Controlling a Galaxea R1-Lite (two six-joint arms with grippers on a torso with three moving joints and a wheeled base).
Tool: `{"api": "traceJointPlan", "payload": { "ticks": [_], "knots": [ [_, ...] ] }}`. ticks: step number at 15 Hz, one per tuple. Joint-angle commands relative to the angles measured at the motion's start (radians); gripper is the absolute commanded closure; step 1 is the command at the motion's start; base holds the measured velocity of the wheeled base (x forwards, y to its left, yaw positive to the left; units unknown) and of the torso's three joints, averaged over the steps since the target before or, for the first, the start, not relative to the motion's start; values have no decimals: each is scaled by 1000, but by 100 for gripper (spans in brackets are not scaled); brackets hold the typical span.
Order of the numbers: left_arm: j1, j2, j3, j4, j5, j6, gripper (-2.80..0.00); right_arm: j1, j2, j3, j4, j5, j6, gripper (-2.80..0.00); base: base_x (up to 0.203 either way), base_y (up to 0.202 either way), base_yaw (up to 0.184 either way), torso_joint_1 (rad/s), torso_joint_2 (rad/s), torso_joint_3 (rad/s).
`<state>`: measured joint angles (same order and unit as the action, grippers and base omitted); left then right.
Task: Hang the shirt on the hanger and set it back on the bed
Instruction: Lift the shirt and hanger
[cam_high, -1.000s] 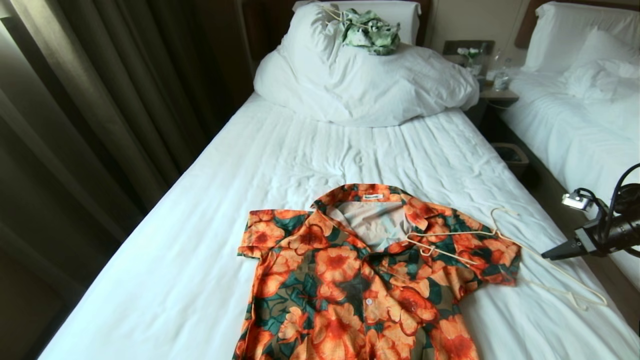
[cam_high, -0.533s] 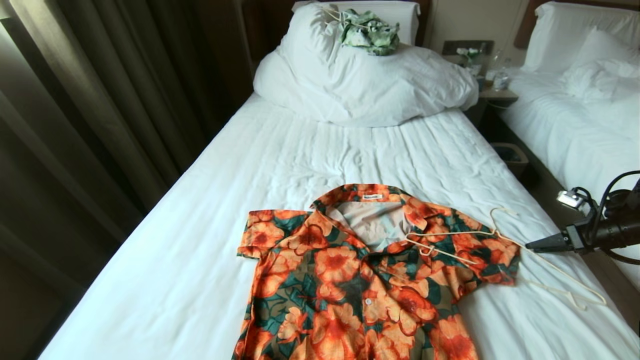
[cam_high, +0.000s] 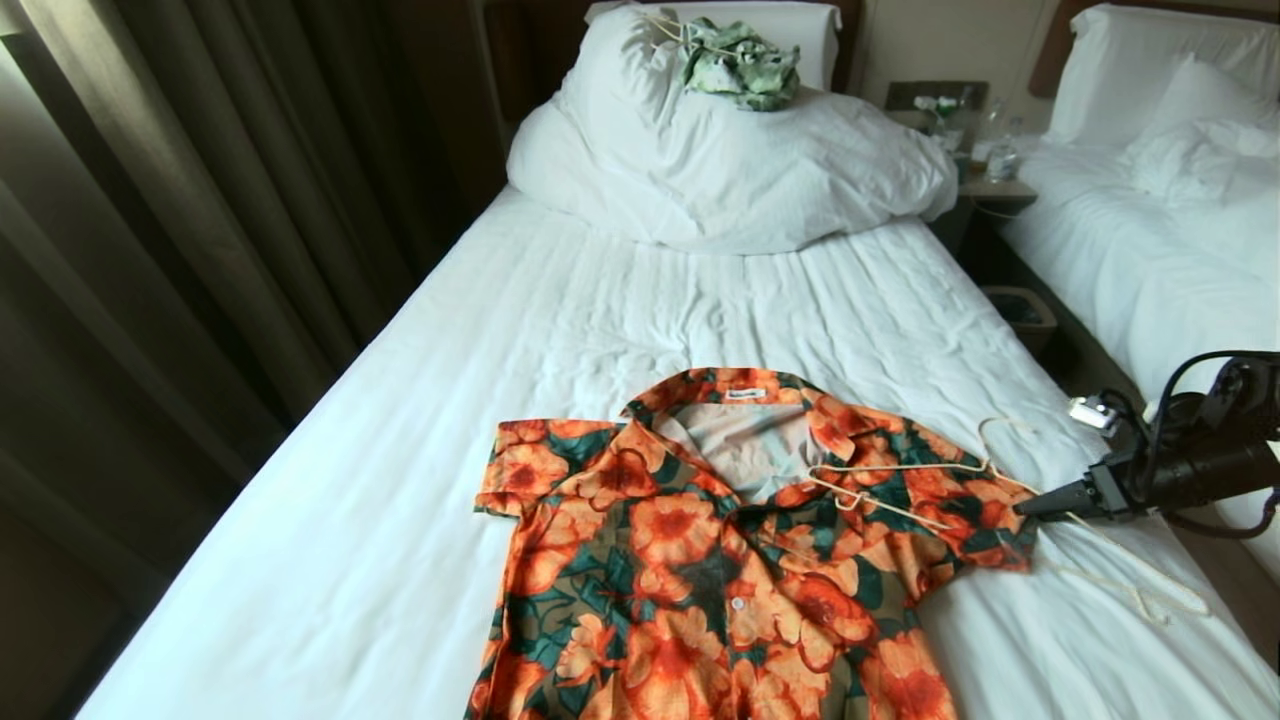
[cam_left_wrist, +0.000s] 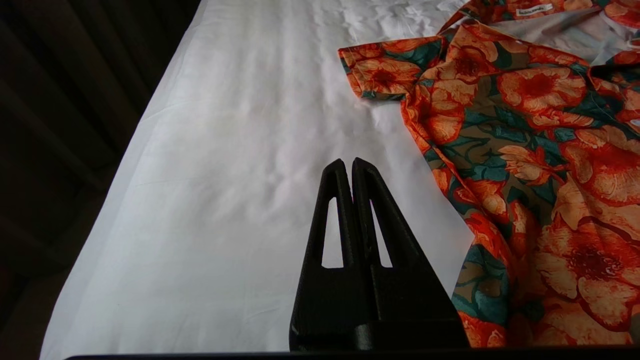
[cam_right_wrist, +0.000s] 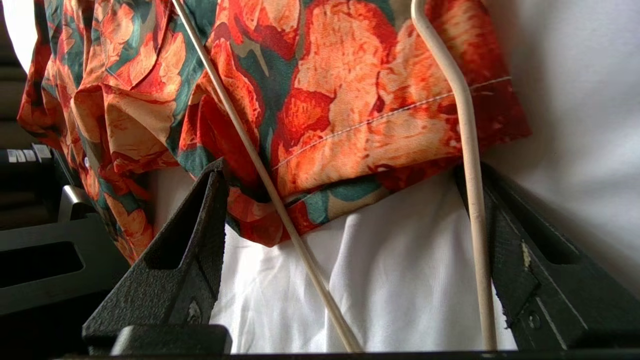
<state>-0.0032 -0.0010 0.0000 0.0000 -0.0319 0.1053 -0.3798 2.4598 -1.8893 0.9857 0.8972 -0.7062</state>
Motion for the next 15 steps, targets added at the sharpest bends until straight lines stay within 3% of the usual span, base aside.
{"api": "traceJointPlan", "payload": {
  "ticks": [1,7,8,15],
  "knots": [
    [0,0,2,2,0,1,0,16,-12,25,8,2,-15,-280,0,0,0,0,0,0],
    [0,0,2,0,0,1,0,24,-32,51,10,-18,-45,-280,0,0,0,0,0,0],
    [0,0,2,1,0,1,0,23,-42,67,9,-23,-55,0,0,0,0,0,0,0],
    [0,0,2,2,0,1,0,-2,-128,124,53,-60,-90,0,0,0,0,0,0,0]
  ]
}}
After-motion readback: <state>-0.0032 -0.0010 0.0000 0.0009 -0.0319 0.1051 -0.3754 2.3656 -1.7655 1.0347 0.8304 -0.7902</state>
